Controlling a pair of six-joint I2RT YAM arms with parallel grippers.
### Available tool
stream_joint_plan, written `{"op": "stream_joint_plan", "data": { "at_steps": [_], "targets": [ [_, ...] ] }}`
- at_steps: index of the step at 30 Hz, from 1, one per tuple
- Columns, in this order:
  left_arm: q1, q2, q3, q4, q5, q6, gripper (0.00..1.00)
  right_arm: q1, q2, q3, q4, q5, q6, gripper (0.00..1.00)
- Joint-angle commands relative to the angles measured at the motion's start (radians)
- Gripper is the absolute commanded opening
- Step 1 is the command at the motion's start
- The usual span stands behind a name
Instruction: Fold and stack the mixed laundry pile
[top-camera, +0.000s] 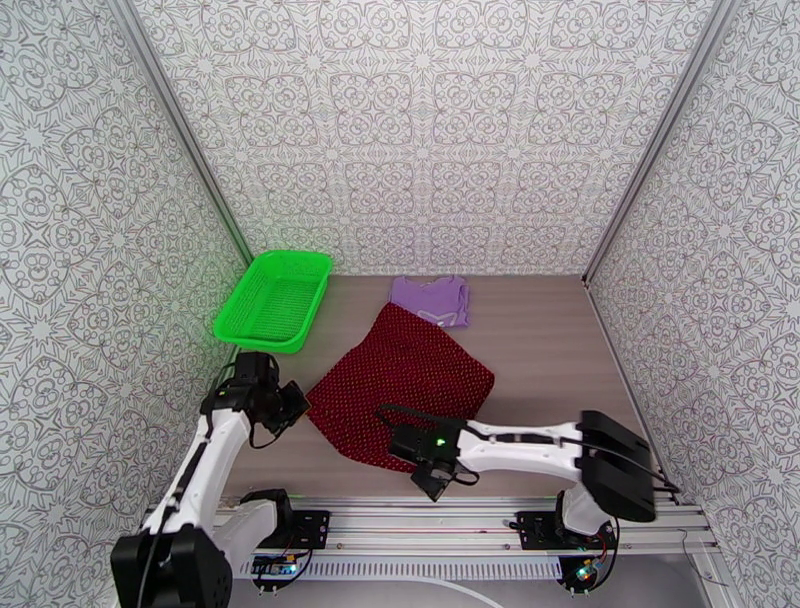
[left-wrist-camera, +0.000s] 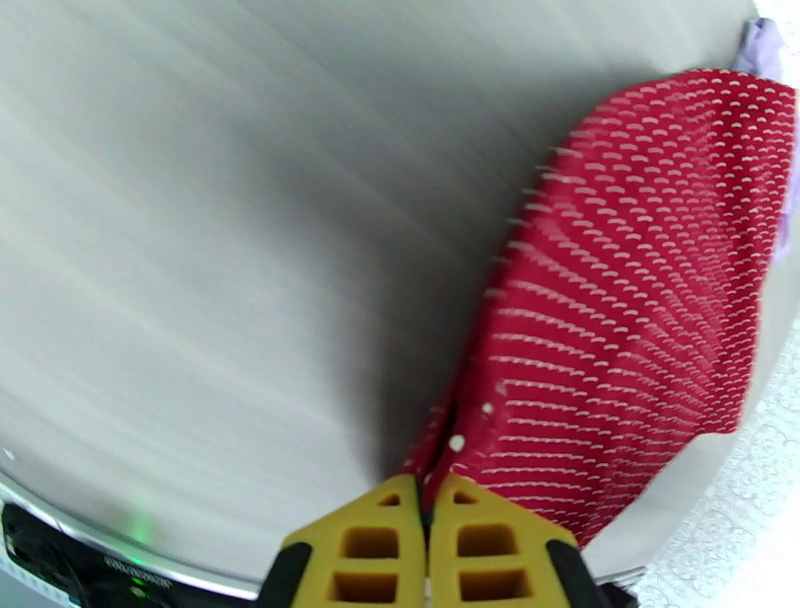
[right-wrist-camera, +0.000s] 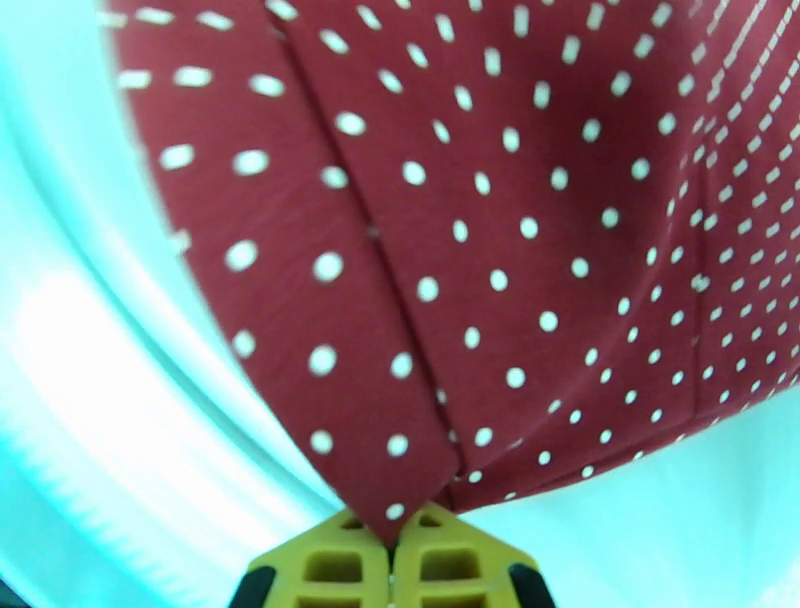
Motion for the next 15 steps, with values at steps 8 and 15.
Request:
{"op": "stream_joint_plan", "data": {
  "at_steps": [8,15],
  "targets": [
    [-0.035,0.033,0.188,-0.089,0.021,-0.031,0.00,-0.089,-0.207,0.050,-0.171,0.195,0.104,0.00],
    [-0.159,0.328,0.485,-0.011,-0.017,-0.038,0.00,-0.295,-0.299,0.054,-0.194,0.316,0.090,0.00]
  ]
}}
